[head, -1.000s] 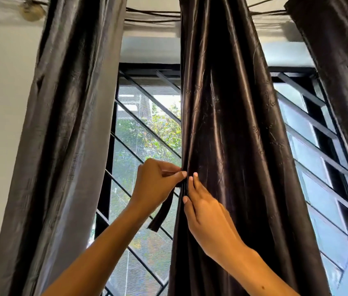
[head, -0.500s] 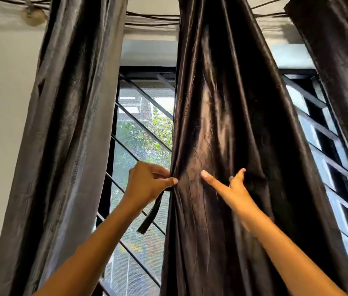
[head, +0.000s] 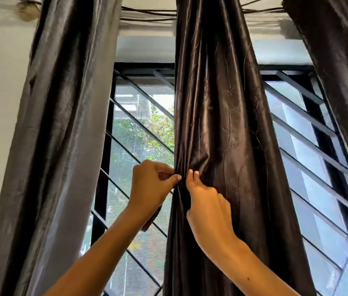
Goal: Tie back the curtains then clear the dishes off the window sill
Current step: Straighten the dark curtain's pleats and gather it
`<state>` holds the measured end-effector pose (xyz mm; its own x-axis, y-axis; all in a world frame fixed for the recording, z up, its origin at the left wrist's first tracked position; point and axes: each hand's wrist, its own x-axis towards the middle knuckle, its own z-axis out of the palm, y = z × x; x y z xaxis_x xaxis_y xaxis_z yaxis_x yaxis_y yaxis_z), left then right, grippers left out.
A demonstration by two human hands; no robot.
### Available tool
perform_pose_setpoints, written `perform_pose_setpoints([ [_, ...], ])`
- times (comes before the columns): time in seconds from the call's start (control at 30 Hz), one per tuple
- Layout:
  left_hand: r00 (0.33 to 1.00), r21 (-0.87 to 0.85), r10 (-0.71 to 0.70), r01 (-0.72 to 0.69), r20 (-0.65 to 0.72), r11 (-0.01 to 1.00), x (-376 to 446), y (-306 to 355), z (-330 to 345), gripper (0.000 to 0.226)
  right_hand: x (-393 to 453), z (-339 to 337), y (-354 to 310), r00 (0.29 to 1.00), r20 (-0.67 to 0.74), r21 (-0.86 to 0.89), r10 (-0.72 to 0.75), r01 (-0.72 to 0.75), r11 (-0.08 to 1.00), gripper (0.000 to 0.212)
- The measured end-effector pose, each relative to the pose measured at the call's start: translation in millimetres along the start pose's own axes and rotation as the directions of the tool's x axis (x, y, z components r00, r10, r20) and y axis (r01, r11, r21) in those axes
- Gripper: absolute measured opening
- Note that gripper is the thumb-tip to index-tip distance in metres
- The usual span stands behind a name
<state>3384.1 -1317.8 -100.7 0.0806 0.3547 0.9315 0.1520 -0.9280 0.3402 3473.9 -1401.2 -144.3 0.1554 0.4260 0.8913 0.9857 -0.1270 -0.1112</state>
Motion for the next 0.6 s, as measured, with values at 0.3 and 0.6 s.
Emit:
perform_pose_setpoints([
  [0.3, 0.999, -0.085, -0.039, 0.04, 0.015, 0.996, -2.1, 8.2, 0.3, 0.014, -1.5, 16.3, 20.9, 0.97, 0.19, -0.05, -0.151, 0.163, 0.985, 0.059],
  [0.6, 0.999, -0.069, -0.048, 0.049, 0.018, 0.996, -0.8, 11.6, 9.7, 0.012, 40.1, 15.9, 62.8, 0.909, -0.191, 0.383, 0.371, -0.279, 0.88, 0.123],
])
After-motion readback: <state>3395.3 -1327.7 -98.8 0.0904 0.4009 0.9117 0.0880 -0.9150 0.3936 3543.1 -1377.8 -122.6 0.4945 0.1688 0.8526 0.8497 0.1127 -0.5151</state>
